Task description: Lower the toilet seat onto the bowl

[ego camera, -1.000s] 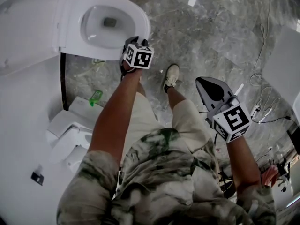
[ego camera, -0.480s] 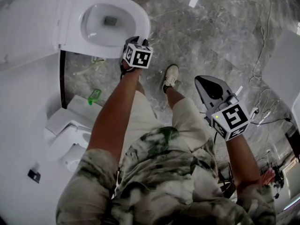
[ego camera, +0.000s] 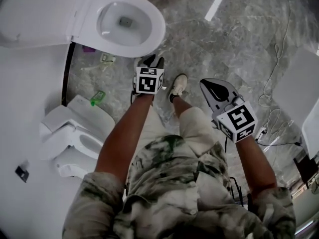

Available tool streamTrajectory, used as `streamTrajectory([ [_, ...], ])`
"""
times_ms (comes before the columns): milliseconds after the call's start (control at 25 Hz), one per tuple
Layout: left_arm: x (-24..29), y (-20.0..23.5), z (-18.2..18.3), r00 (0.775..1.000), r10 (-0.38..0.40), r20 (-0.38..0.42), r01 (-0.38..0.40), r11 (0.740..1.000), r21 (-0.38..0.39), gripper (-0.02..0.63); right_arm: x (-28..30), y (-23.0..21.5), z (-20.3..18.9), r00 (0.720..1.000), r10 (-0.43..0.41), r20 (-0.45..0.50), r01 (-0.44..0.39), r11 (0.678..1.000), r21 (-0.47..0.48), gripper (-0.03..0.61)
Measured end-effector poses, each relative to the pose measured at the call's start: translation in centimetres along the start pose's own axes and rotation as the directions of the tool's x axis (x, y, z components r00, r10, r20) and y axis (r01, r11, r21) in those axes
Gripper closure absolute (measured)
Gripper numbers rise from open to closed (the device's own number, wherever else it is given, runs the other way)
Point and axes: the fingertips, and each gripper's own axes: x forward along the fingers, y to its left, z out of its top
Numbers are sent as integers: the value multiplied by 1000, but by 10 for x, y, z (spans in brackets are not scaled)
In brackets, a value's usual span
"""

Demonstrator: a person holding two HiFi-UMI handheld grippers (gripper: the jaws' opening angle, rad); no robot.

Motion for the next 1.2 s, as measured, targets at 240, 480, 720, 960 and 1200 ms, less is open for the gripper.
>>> streamTrajectory([
  [240, -108, -45, -18, 982, -129, 141, 145, 983, -111, 528, -4, 45, 13, 998, 59, -35, -63, 992, -111, 555],
  [480, -234, -75, -25, 952, -169, 256, 203, 973, -111, 567, -20, 94, 38, 995, 96, -20, -98, 977, -188, 555],
  [720, -340, -110, -38, 910, -190, 368, 240, 966, -94, 591, -52, 164, 38, 988, 151, -31, -154, 952, -266, 556],
  [960, -426, -130, -55, 875, -163, 456, 212, 975, -59, 591, -89, 251, 44, 970, 240, -46, -239, 893, -381, 557],
  [1200, -489, -139, -78, 845, -123, 520, 200, 975, -94, 592, -122, 305, 37, 961, 271, -58, -269, 859, -435, 557],
])
